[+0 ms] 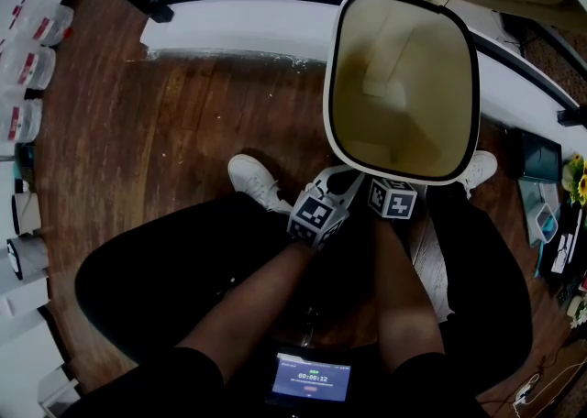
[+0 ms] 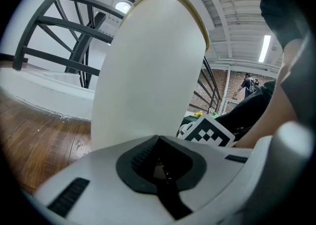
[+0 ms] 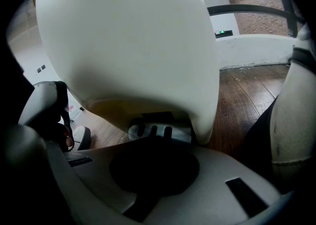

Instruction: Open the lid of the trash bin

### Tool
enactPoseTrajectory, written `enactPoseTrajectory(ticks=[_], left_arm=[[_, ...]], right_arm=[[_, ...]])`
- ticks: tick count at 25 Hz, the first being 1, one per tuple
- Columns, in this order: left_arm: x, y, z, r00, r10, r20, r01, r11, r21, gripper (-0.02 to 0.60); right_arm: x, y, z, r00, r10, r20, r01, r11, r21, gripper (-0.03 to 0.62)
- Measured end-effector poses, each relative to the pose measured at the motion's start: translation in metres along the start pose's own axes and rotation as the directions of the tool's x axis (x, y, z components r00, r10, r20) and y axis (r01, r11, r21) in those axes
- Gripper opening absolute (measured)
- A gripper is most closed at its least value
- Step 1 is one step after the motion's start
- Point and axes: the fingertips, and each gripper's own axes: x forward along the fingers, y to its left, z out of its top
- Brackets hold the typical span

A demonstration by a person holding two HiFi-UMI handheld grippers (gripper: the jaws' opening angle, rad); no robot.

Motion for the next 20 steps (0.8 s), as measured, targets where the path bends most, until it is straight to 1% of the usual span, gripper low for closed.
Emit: enactPoseTrajectory(ticks=[20], left_arm=[[-0.0010,-0.0004,0.0000,1.000,-0.002,0.003,0.002,1.000,0.004,0.037]], right_arm=[[-0.0061,0.0058,0.0027,1.000,0.012,-0.005,-0.012,1.000,-0.003,0.017]])
